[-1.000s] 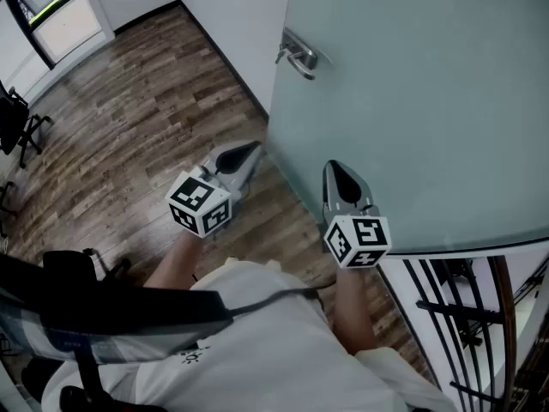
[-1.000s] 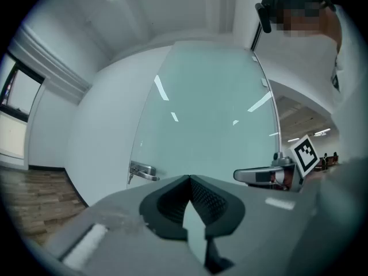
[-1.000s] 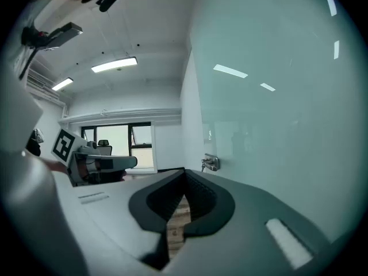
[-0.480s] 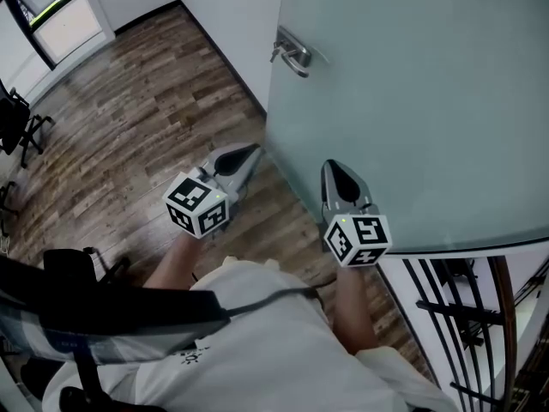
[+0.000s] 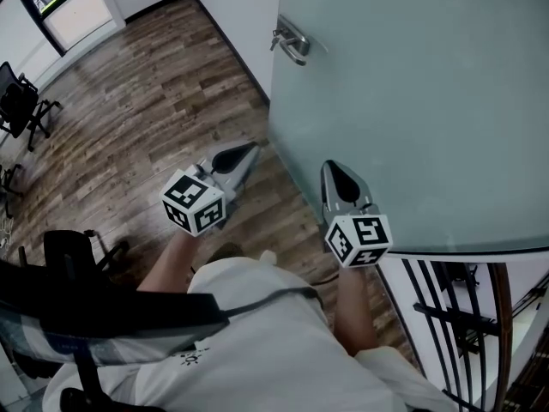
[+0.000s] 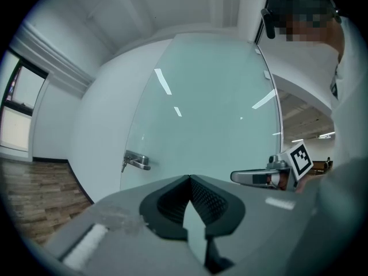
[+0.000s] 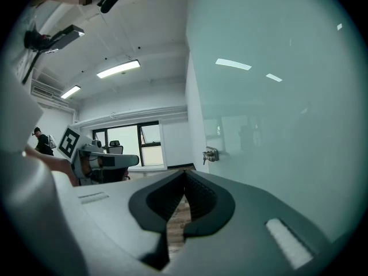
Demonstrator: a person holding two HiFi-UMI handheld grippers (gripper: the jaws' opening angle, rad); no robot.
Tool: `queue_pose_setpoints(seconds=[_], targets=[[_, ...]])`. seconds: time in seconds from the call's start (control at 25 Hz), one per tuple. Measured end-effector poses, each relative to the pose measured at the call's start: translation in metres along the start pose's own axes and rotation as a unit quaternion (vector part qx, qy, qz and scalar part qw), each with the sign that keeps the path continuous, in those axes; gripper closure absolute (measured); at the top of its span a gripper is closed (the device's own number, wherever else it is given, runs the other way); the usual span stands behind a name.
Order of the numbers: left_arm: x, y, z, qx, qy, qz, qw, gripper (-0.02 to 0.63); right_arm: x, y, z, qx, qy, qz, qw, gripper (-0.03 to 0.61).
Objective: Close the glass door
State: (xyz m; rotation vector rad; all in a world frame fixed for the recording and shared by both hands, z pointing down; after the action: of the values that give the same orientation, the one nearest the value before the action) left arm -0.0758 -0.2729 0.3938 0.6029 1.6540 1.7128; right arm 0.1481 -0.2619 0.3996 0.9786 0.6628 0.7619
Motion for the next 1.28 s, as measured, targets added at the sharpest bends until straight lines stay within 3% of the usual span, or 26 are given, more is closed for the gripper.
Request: queue_pose_setpoints(seconds=[0.36, 0.68, 1.28], targets=[[0.001, 0.008, 0.012, 0.022, -0.026, -0.017, 0.9993, 0.609, 0.008, -0.007, 0.026, -0.009, -0.007, 0.003, 1.0, 0.569], [-0.018, 0.009, 0.0, 0.023, 0.003, -0.021, 0.9995, 0.609, -0.016, -0.007, 0.023, -0.005, -0.02, -0.002, 1.0, 0.569], [-0.059, 0.009, -0.111, 0.012, 0.031, -0.003, 0.9994, 0.609, -0.132, -0.031, 0.019, 0.025, 0.013, -0.014, 1.0, 0.569]])
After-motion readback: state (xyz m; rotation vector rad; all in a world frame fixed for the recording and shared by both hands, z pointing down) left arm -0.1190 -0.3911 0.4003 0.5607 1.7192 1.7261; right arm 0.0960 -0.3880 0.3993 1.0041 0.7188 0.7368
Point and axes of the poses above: the fingertips, and each gripper's own axes: x backward along the fingers, z to its right, y out of its underside, the point moved 7 cm from there along x, backward along the fingers, and after that the axes turned 15 degrees about -x, right-handed, at the moved point
